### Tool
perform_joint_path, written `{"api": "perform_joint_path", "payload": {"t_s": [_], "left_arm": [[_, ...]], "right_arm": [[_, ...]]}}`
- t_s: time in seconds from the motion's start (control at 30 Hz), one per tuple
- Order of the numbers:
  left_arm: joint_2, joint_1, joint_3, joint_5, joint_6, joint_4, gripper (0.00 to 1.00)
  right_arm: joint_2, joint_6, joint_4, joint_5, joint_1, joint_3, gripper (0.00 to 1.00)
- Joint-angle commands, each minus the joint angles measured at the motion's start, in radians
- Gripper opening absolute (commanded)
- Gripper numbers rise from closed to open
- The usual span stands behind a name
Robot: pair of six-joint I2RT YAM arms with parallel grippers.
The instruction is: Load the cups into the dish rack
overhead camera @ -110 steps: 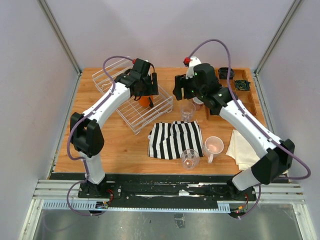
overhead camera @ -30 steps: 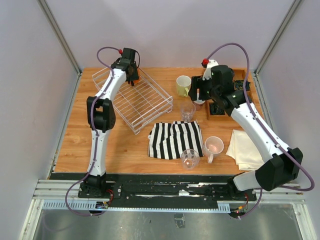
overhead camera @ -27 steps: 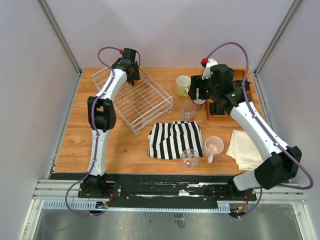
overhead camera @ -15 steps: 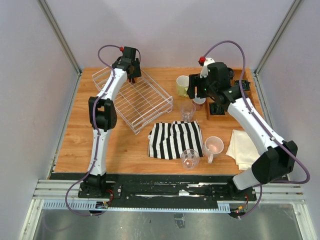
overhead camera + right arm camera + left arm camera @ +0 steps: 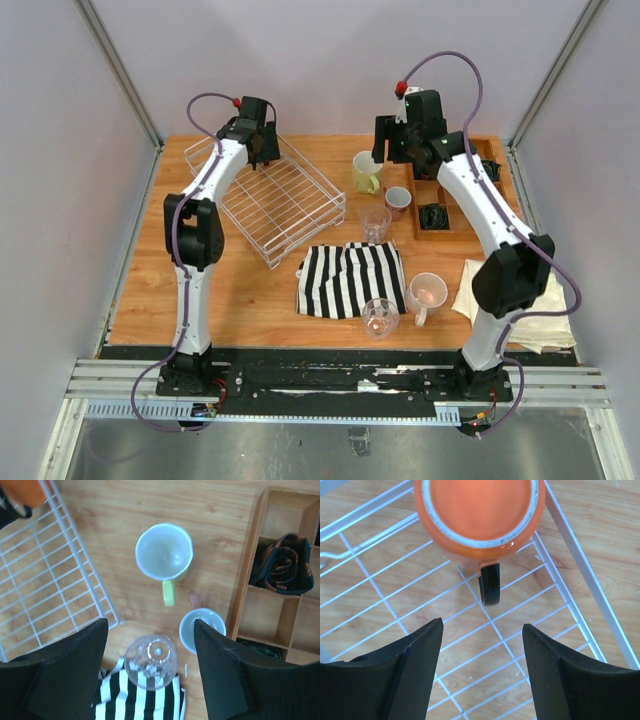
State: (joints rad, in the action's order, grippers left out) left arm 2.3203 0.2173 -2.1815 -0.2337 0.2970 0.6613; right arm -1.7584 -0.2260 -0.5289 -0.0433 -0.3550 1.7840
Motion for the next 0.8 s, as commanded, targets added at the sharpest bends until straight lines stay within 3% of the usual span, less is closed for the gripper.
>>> {"api": "perform_joint_path", "payload": {"t_s": [0.0,0.23,0.57,0.77], "left_arm": [[-0.161,-0.004,0.05,-0.023,0.019,-0.02,0.7],[-0.329,-0.004,0.157,0.112,0.096,-0.059,0.71],[-0.694,-0.004,0.693,0.284,0.208,-0.494,0.72],[-0.767,-0.002,0.749,0.348,0.202,-0.488,0.74]], "right_arm": [[-0.127,-0.108,-0.113,0.056,0.057,0.161,0.7],[-0.363,-0.14,-0.22,0.043,0.102,0.393,0.69],[-0.493,-0.191,-0.176,-0.021,0.104,0.464,0.67],[-0.529,-0.215,-0.135,-0.025,0.104,0.471,0.66]]}}
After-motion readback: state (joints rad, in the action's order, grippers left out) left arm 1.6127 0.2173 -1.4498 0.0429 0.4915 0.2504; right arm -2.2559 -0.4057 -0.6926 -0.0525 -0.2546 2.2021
